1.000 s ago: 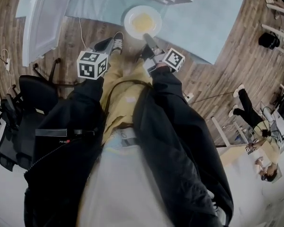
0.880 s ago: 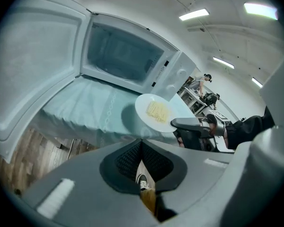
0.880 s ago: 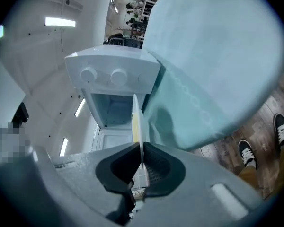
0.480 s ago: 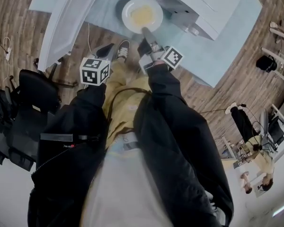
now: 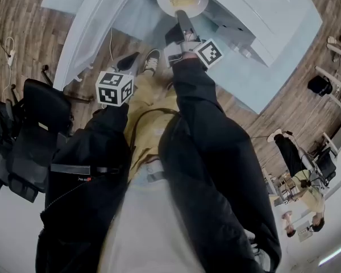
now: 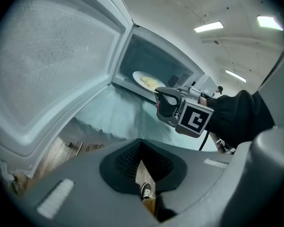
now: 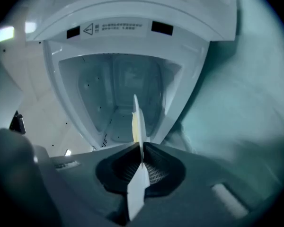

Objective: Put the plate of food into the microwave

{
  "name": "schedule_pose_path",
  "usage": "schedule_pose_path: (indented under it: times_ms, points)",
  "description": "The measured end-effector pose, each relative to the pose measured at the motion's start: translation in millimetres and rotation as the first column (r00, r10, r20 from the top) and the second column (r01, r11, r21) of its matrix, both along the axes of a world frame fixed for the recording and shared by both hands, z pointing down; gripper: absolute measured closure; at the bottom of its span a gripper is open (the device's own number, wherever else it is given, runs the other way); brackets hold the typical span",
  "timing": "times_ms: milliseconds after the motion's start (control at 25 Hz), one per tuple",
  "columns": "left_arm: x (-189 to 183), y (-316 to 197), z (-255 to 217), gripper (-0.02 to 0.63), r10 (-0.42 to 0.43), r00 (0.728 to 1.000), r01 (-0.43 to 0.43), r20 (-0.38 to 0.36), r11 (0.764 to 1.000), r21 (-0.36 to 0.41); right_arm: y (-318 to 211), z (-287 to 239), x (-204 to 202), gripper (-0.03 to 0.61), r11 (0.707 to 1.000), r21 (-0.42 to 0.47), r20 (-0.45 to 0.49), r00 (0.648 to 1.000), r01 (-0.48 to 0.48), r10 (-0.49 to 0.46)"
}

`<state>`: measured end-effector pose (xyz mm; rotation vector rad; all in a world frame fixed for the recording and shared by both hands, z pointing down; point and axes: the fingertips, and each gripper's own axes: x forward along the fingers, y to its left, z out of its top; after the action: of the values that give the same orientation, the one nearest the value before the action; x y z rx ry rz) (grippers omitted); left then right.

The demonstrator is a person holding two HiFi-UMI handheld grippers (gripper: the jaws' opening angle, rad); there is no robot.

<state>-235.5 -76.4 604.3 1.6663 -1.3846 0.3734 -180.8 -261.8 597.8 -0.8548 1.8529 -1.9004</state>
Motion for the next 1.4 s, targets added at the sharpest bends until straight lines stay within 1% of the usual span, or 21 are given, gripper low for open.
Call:
schedule_pose_path:
  times_ms: [160,320,440,680,840,920,1000,1080,1160,1280,1400]
  points:
    - [-4.0,0.9,-0.9,0.617,-0.005,1.000,0.005,-0.007,1.000,0.001,-14.6,6.7,-1.4,0.569,0.999,-0.025,-0.027,0.999,-0.042,0.042]
    - [-2.8,0.8,-0.1,0.617,0.002,1.000,-0.002,-0.014,1.000,0.002,-30.8,17.8,4.6,0.568,0.995,-0.029,-0.022,0.995,-0.094,0.093]
    - [-1.5,2.3,1.1,0.617,0.007,1.000,-0.007,-0.017,1.000,0.000,-38.7,19.8,6.8,0.569,0.991,-0.056,-0.031,0.992,-0.125,0.124]
    - [-4.4,5.4,4.1,0.618,0.003,1.000,-0.003,-0.015,1.000,-0.009,-56.2,30.2,9.3,0.567,0.989,-0.025,-0.034,0.989,-0.142,0.142]
    - [-7.8,8.2,4.6,0.617,-0.003,1.000,0.003,-0.011,1.000,-0.012,-55.2,28.3,6.5,0.566,0.988,-0.040,-0.028,0.988,-0.151,0.150]
    - [-9.7,10.0,4.6,0.617,-0.006,1.000,0.005,-0.014,1.000,-0.012,-54.7,26.8,3.6,0.559,0.988,-0.035,-0.014,0.989,-0.150,0.149]
    - [-10.1,10.9,4.2,0.617,-0.008,1.000,0.008,-0.016,1.000,-0.010,-50.7,23.2,-0.6,0.553,0.988,-0.054,0.003,0.989,-0.145,0.145]
    - [-8.1,9.3,1.9,0.617,-0.014,1.000,0.014,-0.021,1.000,-0.002,-43.1,16.5,-3.4,0.515,0.988,-0.076,0.022,0.991,-0.131,0.133]
    - [-5.7,5.2,-2.6,0.617,-0.023,0.999,0.023,-0.033,1.000,0.014,-31.8,10.7,-4.4,0.499,0.992,-0.072,0.032,0.994,-0.099,0.102]
    - [-1.6,-5.0,-11.1,0.614,-0.014,0.999,0.017,-0.046,0.999,0.052,-4.7,0.0,-8.4,0.499,0.999,-0.030,0.020,1.000,-0.014,0.015]
    - [8.1,-17.7,-25.3,0.614,0.013,0.998,-0.007,-0.059,0.994,0.108,29.6,-20.7,-11.8,0.499,0.995,0.034,-0.005,0.995,0.098,-0.098]
